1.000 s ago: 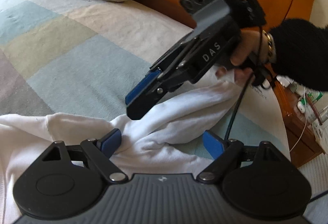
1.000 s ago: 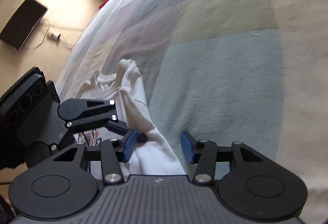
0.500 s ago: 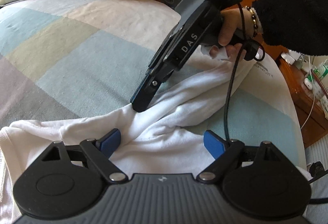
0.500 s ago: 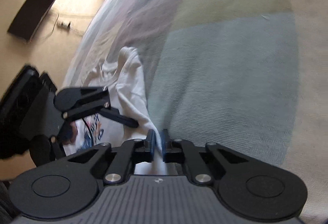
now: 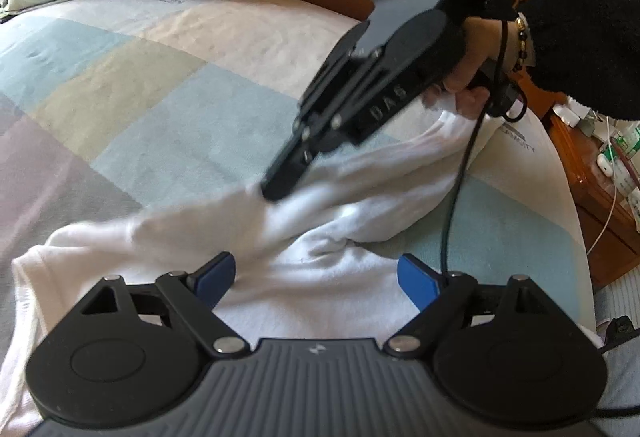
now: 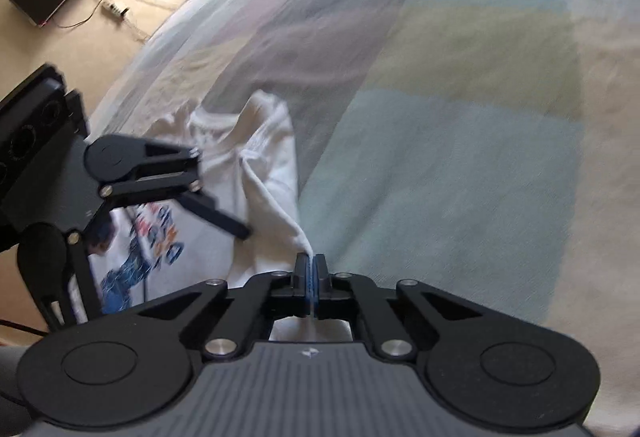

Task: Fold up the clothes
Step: 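Lift the held sleeve with the right gripper, lay it across the body, release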

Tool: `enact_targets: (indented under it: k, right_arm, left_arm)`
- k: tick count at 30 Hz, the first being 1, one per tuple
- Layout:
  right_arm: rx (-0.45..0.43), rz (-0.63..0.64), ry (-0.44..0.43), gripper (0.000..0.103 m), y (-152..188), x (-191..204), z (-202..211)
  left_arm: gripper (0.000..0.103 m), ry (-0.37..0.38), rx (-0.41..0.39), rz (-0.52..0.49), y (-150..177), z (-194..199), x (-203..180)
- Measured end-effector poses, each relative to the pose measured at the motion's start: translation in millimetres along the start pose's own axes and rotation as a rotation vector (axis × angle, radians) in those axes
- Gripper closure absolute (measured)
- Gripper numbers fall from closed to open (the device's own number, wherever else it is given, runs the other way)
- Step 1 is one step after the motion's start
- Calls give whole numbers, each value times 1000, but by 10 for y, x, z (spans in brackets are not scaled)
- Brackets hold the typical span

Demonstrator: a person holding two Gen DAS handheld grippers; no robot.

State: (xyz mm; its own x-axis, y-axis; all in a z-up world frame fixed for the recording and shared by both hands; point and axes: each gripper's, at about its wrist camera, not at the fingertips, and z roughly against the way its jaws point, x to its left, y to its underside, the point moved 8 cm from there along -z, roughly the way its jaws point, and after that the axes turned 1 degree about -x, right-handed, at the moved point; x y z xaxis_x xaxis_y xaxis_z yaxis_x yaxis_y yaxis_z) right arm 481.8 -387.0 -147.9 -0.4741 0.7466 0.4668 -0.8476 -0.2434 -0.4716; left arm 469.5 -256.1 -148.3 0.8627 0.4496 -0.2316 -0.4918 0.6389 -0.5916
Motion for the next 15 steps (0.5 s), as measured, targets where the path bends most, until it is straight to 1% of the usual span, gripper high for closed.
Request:
enact_targets:
  k: [3,7,9,12,14,15]
  right_arm:
    - [-18,13,94,100,-106,-49,24]
    - [-51,2,214,100,-201,-256,120]
    - [-60,-2,255,101,-235,-309,142]
    - [-24,29,306,101,-214,-328,59]
    - [-3,8,325,100,-205,-362,-36]
    - [-10,-12,334,100,-219,-382,-50]
  left_arm:
    - [15,-21,0,19,25,62,74]
    - [15,-47,-4,54,52,117,194]
    - [15,-63,-8,70,66,147,249]
    - [15,-91,-8,85,89,189,325]
    - [15,-108,-4,97,129,229,382]
    - [15,-117,-2,103,148,250,411]
